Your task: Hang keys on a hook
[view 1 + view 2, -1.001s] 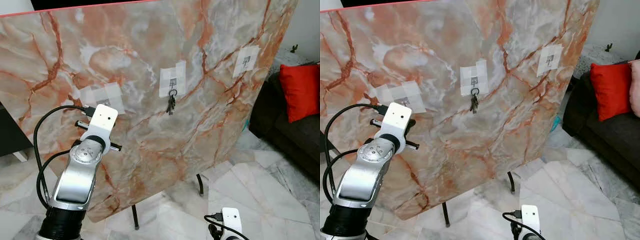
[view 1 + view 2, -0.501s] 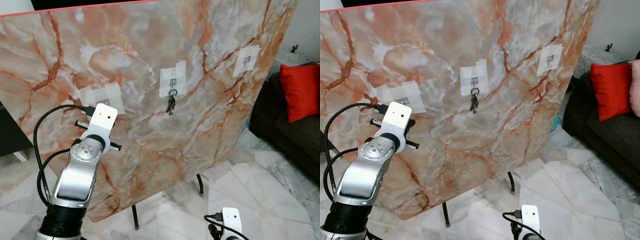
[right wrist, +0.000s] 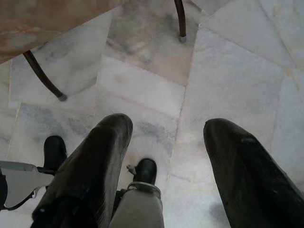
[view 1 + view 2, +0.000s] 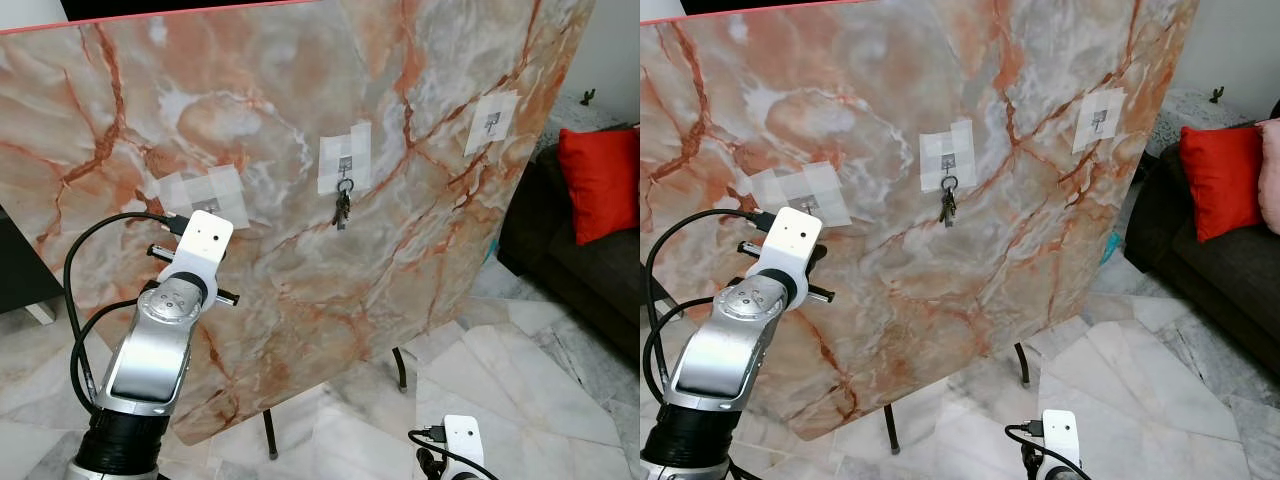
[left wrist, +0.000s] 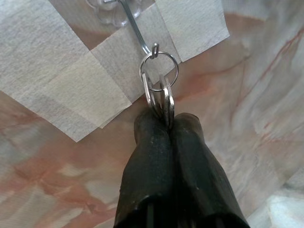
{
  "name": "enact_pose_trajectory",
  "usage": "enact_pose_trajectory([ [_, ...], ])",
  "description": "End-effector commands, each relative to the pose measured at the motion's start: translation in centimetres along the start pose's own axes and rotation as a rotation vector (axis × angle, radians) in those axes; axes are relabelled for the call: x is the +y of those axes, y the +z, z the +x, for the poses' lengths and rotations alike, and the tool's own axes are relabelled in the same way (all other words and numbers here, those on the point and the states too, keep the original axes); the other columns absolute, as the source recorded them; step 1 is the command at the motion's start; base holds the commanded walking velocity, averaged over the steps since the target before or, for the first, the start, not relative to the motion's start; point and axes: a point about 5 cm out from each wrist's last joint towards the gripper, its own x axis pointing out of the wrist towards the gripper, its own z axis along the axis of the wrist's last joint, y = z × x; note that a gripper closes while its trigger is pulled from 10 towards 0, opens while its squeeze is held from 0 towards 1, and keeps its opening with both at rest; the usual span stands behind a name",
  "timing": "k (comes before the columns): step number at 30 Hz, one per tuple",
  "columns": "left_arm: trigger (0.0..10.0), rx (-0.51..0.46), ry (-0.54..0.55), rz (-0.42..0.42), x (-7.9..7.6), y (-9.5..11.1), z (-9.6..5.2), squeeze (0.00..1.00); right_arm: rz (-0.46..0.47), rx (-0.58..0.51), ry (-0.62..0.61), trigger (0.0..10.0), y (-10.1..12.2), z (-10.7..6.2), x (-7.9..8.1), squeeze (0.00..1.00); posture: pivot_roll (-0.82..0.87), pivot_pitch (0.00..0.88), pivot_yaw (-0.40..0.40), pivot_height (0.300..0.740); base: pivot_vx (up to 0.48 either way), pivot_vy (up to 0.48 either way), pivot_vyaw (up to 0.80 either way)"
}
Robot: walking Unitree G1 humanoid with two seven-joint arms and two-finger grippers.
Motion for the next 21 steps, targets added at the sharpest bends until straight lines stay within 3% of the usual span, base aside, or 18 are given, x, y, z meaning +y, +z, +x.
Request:
enact_pose_trajectory([
  [1,10.0,-0.01,0.004,0.015,-0.07,0.17,0.0,0.36,0.005,0.004,-0.005,10.0,-0.12,-0.03,-0.14,0.0,0.09,0.0,-0.044,0.74,0.0,0.0,0.0],
  [2,10.0,-0.011,0.006,0.014,-0.03,0.16,0.01,1.0,0.005,0.004,-0.005,10.0,-0.12,-0.03,-0.14,0.0,0.09,0.0,-0.044,0.74,0.0,0.0,0.0],
  [21,10.0,-0.033,0.018,-0.011,0.38,0.01,-0.43,1.0,0.001,0.006,-0.001,10.0,-0.12,-0.03,-0.12,0.0,0.1,0.0,-0.048,0.74,0.0,0.0,0.0],
])
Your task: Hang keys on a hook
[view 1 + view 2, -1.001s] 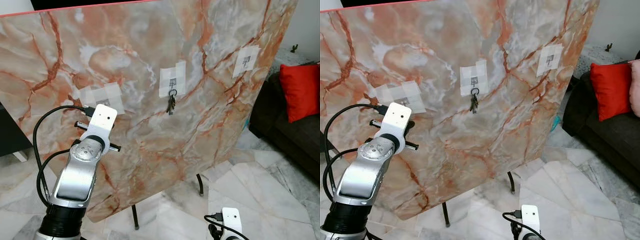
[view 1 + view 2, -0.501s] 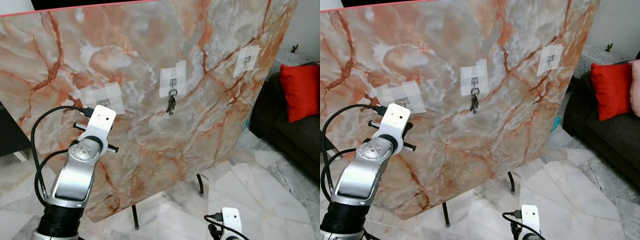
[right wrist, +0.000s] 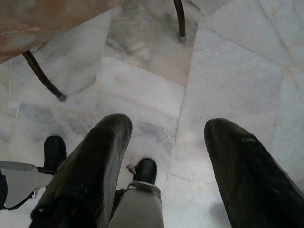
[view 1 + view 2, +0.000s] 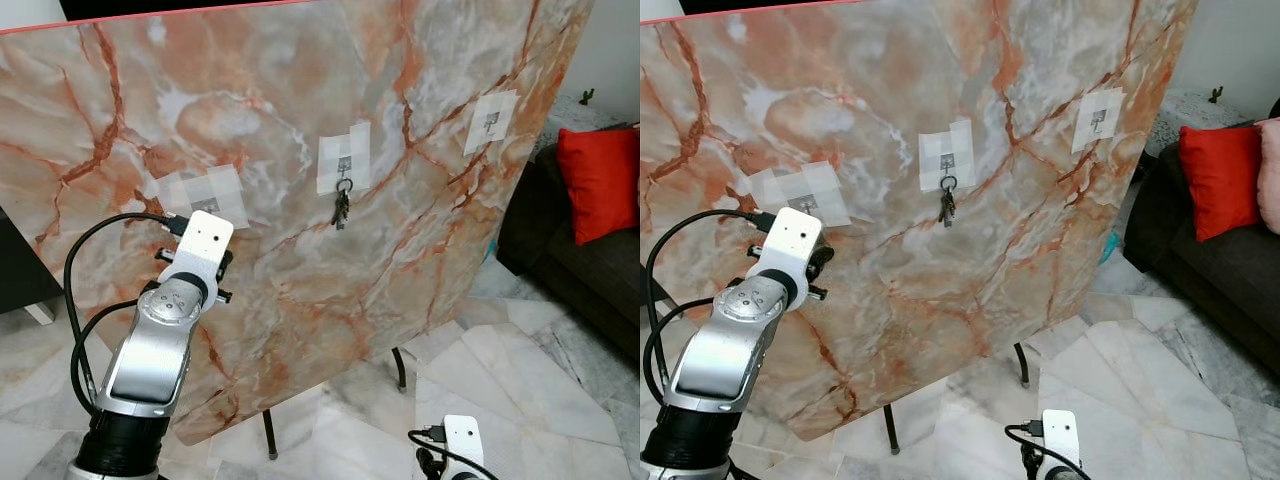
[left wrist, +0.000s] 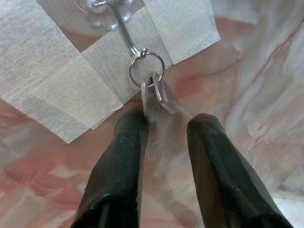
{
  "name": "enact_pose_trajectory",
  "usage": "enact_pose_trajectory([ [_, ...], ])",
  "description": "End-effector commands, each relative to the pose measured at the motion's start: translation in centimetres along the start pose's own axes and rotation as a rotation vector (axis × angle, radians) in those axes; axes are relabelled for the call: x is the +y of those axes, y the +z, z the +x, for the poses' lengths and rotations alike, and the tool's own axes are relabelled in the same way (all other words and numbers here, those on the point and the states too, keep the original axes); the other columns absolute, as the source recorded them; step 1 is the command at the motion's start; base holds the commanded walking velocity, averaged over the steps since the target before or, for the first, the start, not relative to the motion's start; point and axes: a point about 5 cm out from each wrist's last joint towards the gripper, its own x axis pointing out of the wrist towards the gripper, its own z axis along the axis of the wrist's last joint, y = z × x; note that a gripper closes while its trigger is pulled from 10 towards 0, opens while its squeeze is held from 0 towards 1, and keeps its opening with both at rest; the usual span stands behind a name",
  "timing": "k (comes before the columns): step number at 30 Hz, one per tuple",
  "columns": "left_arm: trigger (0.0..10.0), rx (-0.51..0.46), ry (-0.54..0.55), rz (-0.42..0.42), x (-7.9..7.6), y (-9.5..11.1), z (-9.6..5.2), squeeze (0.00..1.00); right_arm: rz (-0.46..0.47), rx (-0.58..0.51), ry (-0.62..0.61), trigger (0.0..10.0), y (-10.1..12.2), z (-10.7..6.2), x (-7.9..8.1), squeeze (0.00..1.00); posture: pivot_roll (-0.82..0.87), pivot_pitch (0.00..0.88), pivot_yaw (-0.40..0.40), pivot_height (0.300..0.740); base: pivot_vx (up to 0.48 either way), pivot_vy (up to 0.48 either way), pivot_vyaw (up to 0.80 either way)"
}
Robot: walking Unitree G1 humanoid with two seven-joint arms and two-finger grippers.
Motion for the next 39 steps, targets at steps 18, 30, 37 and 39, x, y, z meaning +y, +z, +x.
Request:
enact_pose_trajectory([
  [18,10.0,-0.083,0.04,-0.052,1.9,-2.3,-4.4,1.0,0.013,0.006,-0.013,10.0,-0.2,0.0,-0.3,0.0,0.1,0.0,-0.043,0.74,0.0,0.0,0.0],
  [30,10.0,0.22,-0.076,-0.043,1.3,-15.1,-7.3,0.0,0.013,0.01,-0.019,10.0,-0.1,0.0,-0.3,0.0,0.12,0.0,-0.049,0.74,0.0,0.0,0.0],
  [37,10.0,0.421,-0.136,-0.1,-1.7,-21.9,-5.6,0.0,0.007,0.019,-0.028,10.0,-0.4,-0.1,-0.4,0.0,0.1,0.0,-0.046,0.74,0.0,0.0,0.0],
  [39,10.0,0.47,-0.145,-0.116,-2.4,-23.1,-5.4,0.0,0.009,0.022,-0.033,10.0,-0.4,-0.1,-0.4,0.0,0.08,0.0,-0.043,0.74,0.0,0.0,0.0],
])
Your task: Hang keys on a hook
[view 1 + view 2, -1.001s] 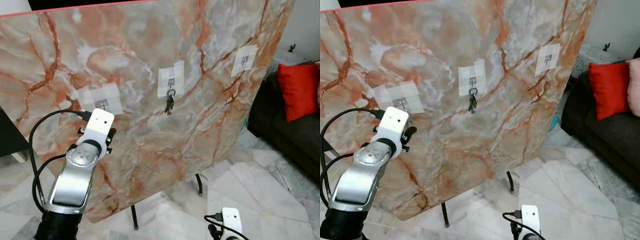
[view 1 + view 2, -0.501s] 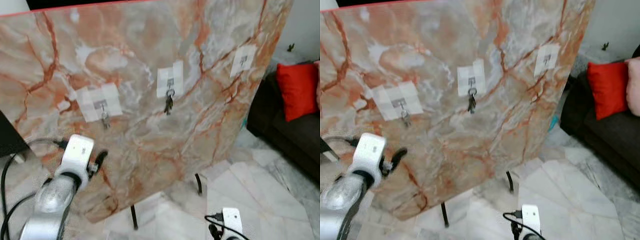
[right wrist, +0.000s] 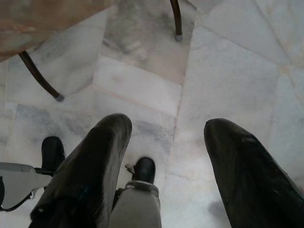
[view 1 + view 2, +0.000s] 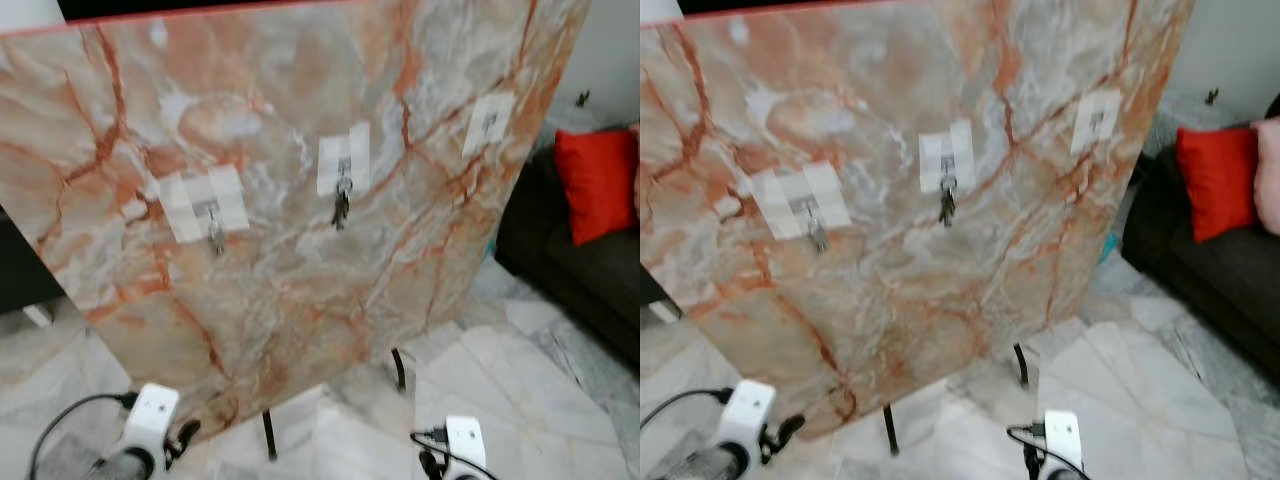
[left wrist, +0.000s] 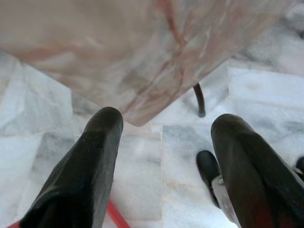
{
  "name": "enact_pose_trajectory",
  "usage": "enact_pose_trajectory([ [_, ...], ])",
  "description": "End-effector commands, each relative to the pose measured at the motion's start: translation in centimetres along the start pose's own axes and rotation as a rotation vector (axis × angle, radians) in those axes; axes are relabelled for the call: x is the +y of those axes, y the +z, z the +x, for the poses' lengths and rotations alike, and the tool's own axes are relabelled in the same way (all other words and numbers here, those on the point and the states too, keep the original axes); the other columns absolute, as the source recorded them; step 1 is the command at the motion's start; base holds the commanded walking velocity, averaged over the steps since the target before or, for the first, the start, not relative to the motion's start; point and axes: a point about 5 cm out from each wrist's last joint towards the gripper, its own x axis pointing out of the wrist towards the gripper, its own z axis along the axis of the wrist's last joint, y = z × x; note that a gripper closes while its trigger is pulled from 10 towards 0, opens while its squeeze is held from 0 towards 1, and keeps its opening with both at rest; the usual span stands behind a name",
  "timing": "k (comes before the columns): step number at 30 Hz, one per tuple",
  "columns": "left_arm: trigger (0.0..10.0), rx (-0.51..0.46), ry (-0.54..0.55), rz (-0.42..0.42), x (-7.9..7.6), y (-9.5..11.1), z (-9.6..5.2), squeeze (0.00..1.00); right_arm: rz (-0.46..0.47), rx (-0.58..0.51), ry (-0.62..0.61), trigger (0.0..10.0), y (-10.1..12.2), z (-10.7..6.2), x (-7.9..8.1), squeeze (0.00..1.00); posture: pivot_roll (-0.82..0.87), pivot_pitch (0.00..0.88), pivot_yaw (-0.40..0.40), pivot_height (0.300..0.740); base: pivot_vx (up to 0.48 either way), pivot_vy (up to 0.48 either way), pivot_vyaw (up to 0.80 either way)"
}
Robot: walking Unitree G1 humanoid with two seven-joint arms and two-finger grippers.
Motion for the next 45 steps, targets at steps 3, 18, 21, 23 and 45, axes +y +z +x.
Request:
enact_pose_trajectory([
  [3,10.0,0.093,-0.042,0.016,-1.6,-2.1,1.9,0.0,0.005,0.022,-0.025,10.0,-0.4,-0.1,-0.4,0.0,0.09,0.0,-0.047,0.74,0.0,0.0,0.0],
  [18,10.0,0.209,-0.058,-0.079,-4.6,-4.1,3.4,0.0,0.0,0.025,-0.042,10.0,-0.6,-0.1,-0.4,0.0,0.05,0.0,-0.039,0.74,0.0,0.0,0.0],
  [21,10.0,0.213,-0.047,-0.083,-4.5,-4.2,3.4,0.0,0.001,0.026,-0.042,10.0,-0.7,-0.1,-0.4,0.0,0.06,0.0,-0.039,0.74,0.0,0.0,0.0],
  [23,10.0,0.229,-0.045,-0.087,-4.7,-4.6,3.3,0.0,-0.001,0.029,-0.041,10.0,-0.7,-0.1,-0.4,0.0,0.05,0.0,-0.04,0.74,0.0,0.0,0.0],
  [45,10.0,0.241,-0.024,-0.127,-5.0,-4.9,3.2,0.0,-0.018,0.028,-0.039,10.0,-0.2,0.0,-0.4,0.0,0.06,0.0,-0.046,0.74,0.0,0.0,0.55],
])
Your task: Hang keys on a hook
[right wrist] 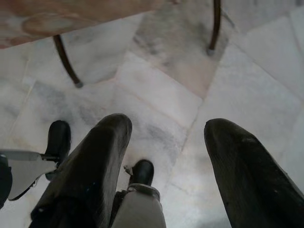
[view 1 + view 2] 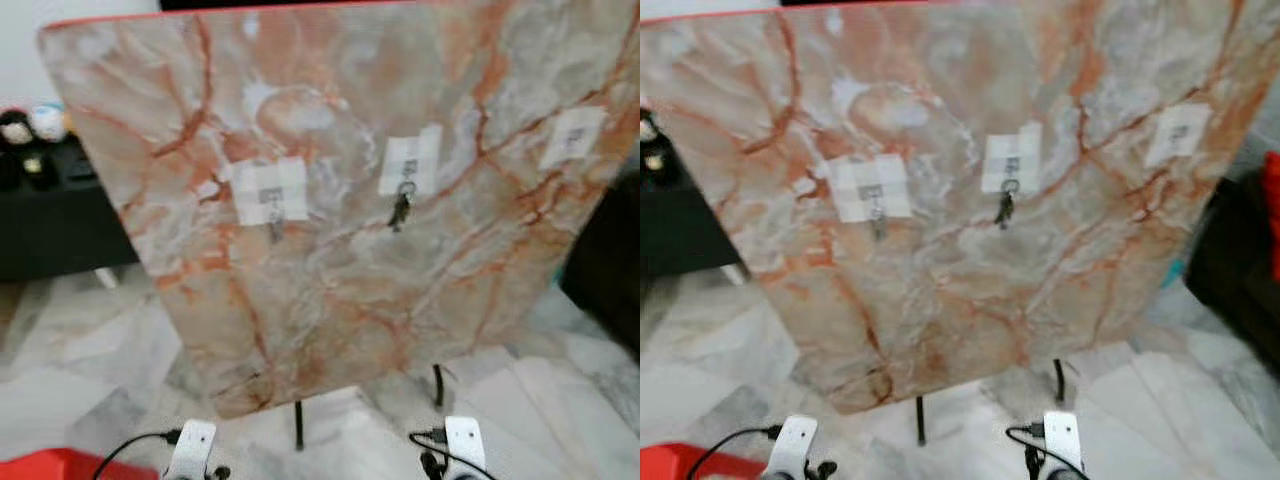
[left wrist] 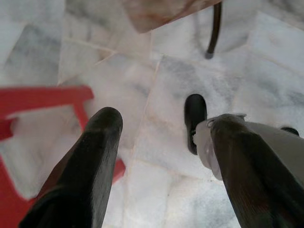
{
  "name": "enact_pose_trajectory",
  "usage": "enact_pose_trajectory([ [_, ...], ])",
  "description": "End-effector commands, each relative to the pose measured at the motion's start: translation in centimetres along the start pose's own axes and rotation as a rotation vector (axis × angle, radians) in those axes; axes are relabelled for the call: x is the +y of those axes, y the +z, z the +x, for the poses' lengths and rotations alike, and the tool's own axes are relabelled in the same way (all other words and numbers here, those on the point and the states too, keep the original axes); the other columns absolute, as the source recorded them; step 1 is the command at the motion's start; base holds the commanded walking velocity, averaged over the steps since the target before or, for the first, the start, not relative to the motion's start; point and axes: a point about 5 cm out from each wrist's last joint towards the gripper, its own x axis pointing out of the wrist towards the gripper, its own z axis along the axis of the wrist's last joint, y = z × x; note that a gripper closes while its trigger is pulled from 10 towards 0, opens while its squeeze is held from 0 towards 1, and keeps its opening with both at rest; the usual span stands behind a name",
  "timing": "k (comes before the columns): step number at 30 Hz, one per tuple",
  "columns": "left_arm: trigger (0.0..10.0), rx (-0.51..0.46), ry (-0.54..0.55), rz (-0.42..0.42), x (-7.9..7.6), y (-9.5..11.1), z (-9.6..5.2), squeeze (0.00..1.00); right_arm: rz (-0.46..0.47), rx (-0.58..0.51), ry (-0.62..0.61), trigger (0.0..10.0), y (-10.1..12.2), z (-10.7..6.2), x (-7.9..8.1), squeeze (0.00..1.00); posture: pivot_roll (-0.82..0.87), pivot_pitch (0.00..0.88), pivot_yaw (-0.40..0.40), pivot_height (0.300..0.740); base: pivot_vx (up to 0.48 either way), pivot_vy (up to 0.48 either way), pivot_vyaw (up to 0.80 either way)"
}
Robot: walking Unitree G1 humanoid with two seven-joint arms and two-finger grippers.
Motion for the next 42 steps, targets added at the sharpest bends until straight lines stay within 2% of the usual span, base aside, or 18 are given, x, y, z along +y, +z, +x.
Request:
enact_pose_trajectory([
  [1,10.0,0.022,0.01,-0.023,0.12,-0.66,-0.11,0.0,-0.002,0.007,0.0,10.0,-0.05,0.01,0.04,0.0,0.06,0.0,-0.046,0.74,0.0,0.0,0.8],
  [22,10.0,0.021,0.01,-0.032,0.18,-0.62,-0.11,0.0,-0.006,0.005,0.005,10.0,0.07,0.03,0.12,0.0,0.06,0.019,-0.046,0.74,0.0,0.0,0.69],
  [30,10.0,0.023,0.004,-0.043,-0.02,-0.65,-0.09,0.0,0.011,0.003,0.003,10.0,0.09,0.03,0.05,0.0,0.05,0.023,-0.048,0.74,0.0,0.0,0.0],
  [35,10.0,0.036,0.006,0.02,0.0,-0.87,-0.12,0.0,0.009,0.003,0.003,10.0,0.05,0.02,0.0,0.0,0.05,0.016,-0.051,0.74,0.0,0.0,0.0],
  [42,10.0,0.047,0.019,0.006,0.21,-1.41,-0.27,0.0,0.008,0.005,0.006,10.0,-0.11,-0.01,0.05,0.0,0.06,0.0,-0.053,0.74,0.0,-0.309,0.0],
])
